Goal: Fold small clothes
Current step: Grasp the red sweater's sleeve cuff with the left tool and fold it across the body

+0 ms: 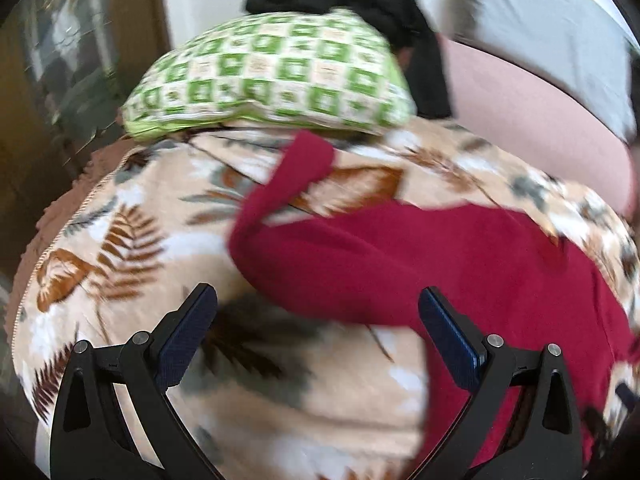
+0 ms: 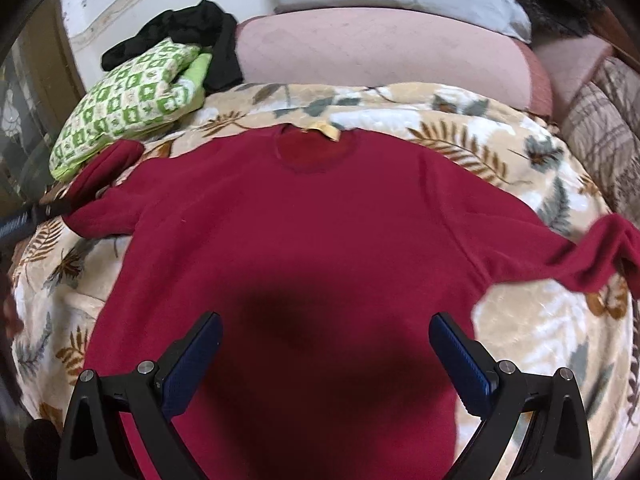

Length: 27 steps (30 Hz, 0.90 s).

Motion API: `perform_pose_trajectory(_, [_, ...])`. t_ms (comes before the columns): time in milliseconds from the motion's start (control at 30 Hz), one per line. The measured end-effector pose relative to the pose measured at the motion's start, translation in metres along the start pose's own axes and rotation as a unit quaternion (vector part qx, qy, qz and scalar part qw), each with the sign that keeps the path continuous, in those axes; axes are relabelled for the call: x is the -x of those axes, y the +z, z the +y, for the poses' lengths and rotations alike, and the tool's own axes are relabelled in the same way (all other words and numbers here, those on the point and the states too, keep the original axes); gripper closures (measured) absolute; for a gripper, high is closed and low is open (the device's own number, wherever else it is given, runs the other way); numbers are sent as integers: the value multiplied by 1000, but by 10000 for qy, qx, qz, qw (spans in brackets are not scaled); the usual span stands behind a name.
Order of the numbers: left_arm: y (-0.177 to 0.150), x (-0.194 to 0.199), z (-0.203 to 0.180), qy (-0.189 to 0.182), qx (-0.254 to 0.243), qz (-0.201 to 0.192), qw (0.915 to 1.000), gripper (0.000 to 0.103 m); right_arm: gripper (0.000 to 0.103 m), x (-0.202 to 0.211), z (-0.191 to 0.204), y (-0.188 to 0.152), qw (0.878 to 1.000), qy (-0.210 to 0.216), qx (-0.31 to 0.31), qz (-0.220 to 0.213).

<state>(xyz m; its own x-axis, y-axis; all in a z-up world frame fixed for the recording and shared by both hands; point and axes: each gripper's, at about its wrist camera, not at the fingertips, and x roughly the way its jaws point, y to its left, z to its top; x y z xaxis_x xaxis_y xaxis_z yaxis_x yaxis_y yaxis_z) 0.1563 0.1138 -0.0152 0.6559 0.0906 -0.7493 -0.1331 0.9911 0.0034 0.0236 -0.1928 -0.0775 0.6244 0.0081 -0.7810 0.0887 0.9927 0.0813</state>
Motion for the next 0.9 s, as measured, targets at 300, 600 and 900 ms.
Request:
perform_pose_trajectory(300, [63, -73, 26, 431, -8, 251, 9988, 1, 1, -34, 24, 21, 9996, 138, 233, 98])
perform_pose_trajectory(600, [62, -139, 29, 299, -82, 995, 9946, 86, 1, -52, 27, 29, 9988, 255, 343, 237])
perform_pose_trajectory(900, [67, 7, -68, -1717, -734, -37, 9824, 92, 1, -21, -16, 48, 9998, 112, -125, -145])
